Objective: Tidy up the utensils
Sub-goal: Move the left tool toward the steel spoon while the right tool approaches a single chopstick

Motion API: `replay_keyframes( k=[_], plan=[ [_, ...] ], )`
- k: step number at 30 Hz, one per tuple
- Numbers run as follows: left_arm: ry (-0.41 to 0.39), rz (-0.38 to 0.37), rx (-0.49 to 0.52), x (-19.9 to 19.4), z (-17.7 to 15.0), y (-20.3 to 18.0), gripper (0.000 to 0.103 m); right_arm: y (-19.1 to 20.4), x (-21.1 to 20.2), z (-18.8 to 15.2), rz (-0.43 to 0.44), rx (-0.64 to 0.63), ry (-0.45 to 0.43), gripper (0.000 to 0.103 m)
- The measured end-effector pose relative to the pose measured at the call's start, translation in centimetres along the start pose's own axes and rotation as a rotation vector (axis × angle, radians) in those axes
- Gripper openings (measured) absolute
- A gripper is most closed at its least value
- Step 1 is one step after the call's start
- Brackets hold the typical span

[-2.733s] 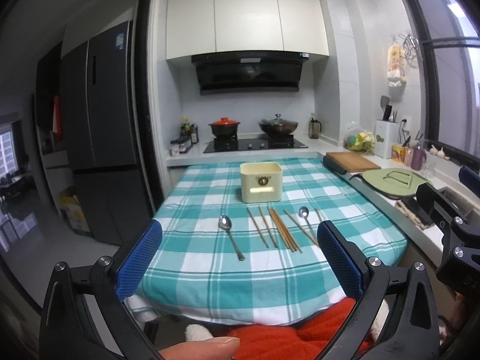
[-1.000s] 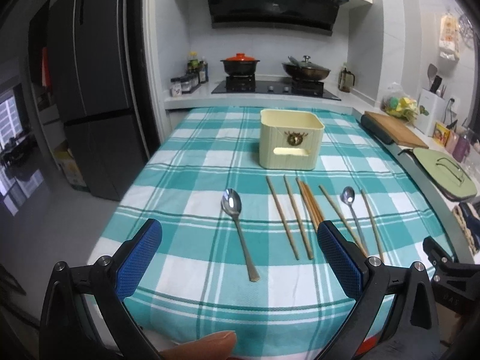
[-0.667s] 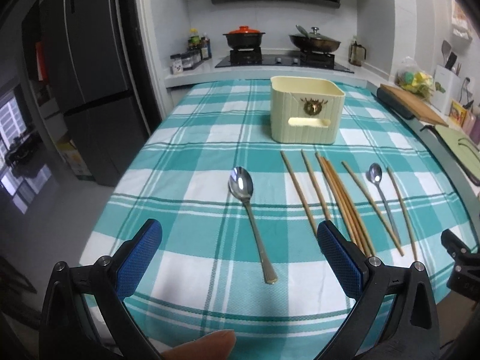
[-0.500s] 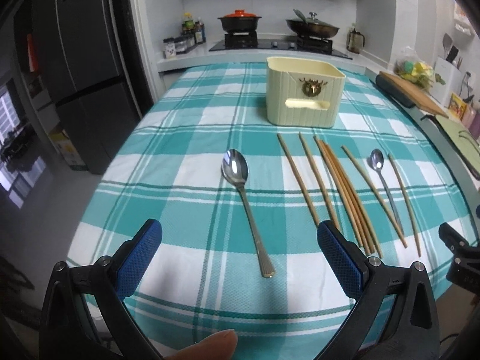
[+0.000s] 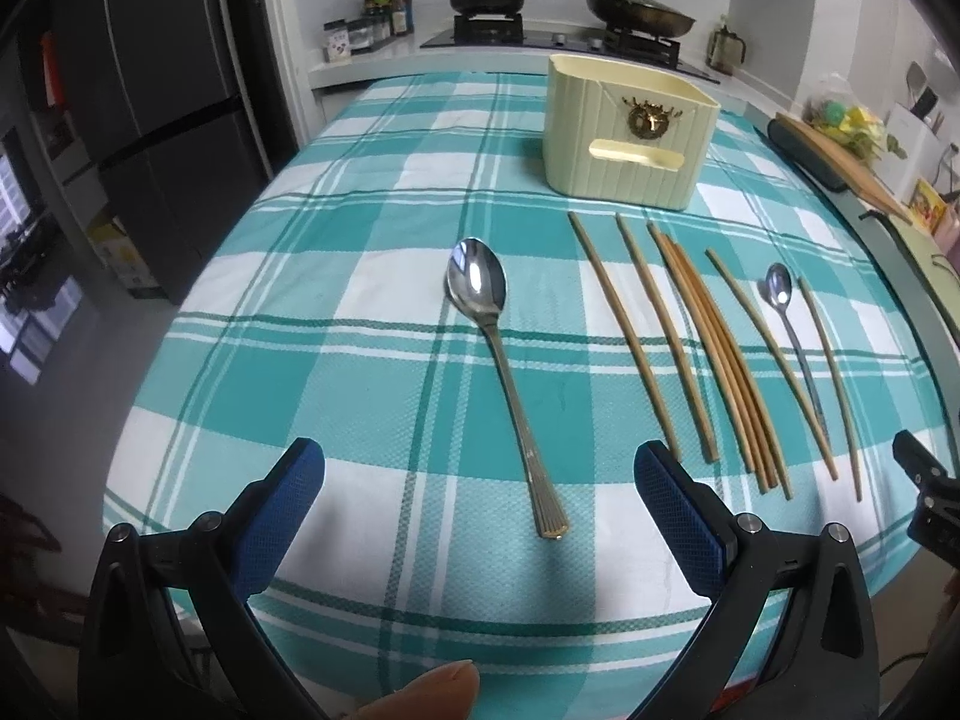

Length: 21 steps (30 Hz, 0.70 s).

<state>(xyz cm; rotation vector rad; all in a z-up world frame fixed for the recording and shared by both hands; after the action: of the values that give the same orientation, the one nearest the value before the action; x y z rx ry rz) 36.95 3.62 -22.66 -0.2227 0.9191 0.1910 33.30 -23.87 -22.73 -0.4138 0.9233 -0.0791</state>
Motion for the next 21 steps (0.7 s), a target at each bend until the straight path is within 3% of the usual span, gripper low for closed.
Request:
replay_keyframes(
  k=[2, 8, 13, 17, 21],
  plan=[
    [0.022, -0.004, -0.004, 0.7, -0.1, 0.4, 0.103, 0.1, 0.1, -0.1, 0.023, 0.005, -0.012, 0.103],
    [0.042, 0.0, -0.07, 2.0, 0.1, 2.7, 0.103, -0.8, -1.2, 0.2, 0.078, 0.041, -0.162, 0.103],
    [0.042, 0.003, -0.092, 3.0, 1.6, 3.8, 0.103, -0.4, 0.2, 0.4, 0.128, 0.013, -0.152, 0.103],
    [0.042, 0.011, -0.076, 4.2, 3.3, 3.4, 0.103, -0.5, 1.5, 0.2, 0.228, 0.076, -0.135, 0.103],
    [0.054, 0.023, -0.075, 5.5, 4.2, 2.6, 0.103, -1.6, 3.5, 0.3, 0.226, 0.123, -0.08, 0.103]
  ],
)
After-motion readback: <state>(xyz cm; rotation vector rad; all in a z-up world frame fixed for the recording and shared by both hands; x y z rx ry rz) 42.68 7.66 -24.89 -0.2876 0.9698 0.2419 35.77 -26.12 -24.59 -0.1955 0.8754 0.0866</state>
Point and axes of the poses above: each gripper's, at about its wrist camera, not at the fingertips, and x roughly the way its jaws point, y to its left, z to its top, the point moved 5 cm from there along x, roughly the way its jaws point, and after that the axes turned 12 degrees about -x, right-handed, at the moved point
